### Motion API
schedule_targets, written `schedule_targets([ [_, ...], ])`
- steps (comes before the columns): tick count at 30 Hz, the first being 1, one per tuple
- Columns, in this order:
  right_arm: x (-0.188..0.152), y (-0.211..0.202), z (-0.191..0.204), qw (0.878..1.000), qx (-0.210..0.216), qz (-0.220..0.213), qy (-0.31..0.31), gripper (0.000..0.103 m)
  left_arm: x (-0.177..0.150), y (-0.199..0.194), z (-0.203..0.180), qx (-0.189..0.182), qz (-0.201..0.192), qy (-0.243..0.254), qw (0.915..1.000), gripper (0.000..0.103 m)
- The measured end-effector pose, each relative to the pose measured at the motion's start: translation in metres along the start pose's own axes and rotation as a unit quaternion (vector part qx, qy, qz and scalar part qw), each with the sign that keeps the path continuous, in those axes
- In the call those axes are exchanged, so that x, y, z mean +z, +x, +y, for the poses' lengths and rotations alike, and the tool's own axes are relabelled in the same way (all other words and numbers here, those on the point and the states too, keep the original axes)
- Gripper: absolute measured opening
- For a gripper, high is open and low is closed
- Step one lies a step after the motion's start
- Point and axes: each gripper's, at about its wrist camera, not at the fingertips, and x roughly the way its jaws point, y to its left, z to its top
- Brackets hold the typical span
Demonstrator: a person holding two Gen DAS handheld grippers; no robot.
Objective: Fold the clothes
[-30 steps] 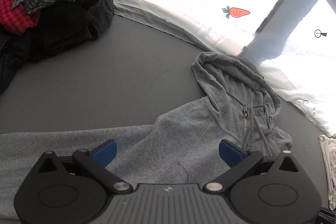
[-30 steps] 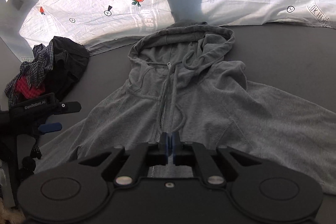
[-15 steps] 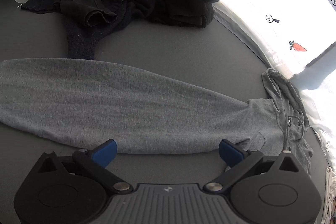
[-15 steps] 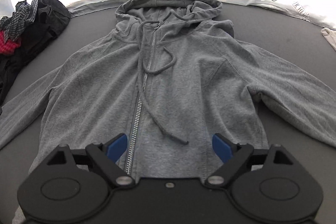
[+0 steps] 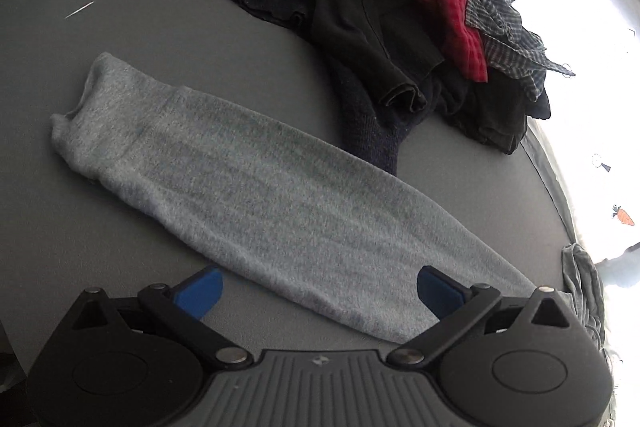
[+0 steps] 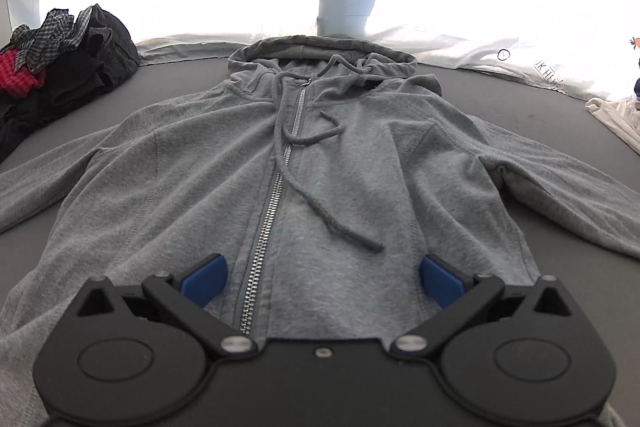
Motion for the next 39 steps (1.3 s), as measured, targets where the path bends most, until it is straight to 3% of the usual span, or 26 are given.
schedule_targets([
  [6,0.001,0.002,0.002,1.000,-0.004,-0.003,0.003,0.103,0.014,-0.018,0.040,0.053,-0.055,-0.011,0.9970,0.102],
  [11,0.000,0.002,0.002,1.000,-0.006,-0.004,0.005,0.103,0.028,-0.023,0.066,0.121,-0.108,-0.007,0.9866,0.101],
  [13,0.000,0.003,0.003,1.000,-0.007,-0.004,0.006,0.103,0.034,-0.016,0.071,0.141,-0.111,-0.003,0.9837,0.095],
  [17,0.001,0.003,0.003,1.000,-0.009,-0.004,0.008,0.103,0.043,-0.009,0.076,0.146,-0.122,0.000,0.9817,0.082],
  [19,0.001,0.004,0.003,1.000,-0.010,-0.004,0.009,0.103,0.045,-0.007,0.071,0.158,-0.128,0.008,0.9791,0.069],
  [20,0.001,0.004,0.003,1.000,-0.010,-0.003,0.009,0.103,0.046,-0.007,0.071,0.158,-0.130,0.006,0.9788,0.055],
  [22,0.002,0.005,0.003,1.000,-0.010,-0.003,0.010,0.103,0.047,-0.007,0.069,0.133,-0.131,-0.004,0.9824,0.031],
  [23,0.002,0.005,0.003,1.000,-0.010,-0.003,0.011,0.103,0.047,-0.008,0.068,0.112,-0.131,-0.009,0.9851,0.014],
  [25,0.002,0.005,0.003,1.000,-0.010,-0.003,0.011,0.103,0.046,-0.011,0.061,0.078,-0.138,-0.011,0.9873,0.014],
  [29,0.002,0.006,0.002,1.000,-0.008,-0.003,0.013,0.103,0.043,-0.022,0.011,0.016,-0.148,0.073,0.9862,0.014],
  [32,0.002,0.006,0.002,1.000,-0.007,-0.002,0.013,0.103,0.030,-0.025,-0.044,-0.062,-0.131,0.175,0.9740,0.015],
  [34,0.002,0.006,0.002,1.000,-0.007,-0.003,0.014,0.103,0.011,-0.019,-0.080,-0.120,-0.087,0.241,0.9592,0.021],
  [36,0.002,0.006,0.002,1.000,-0.008,-0.002,0.013,0.103,-0.008,-0.015,-0.103,-0.168,-0.052,0.272,0.9460,0.047],
  [39,0.005,0.008,0.003,1.000,-0.011,0.004,0.017,0.103,-0.026,-0.014,-0.119,-0.200,-0.029,0.290,0.9356,0.067],
])
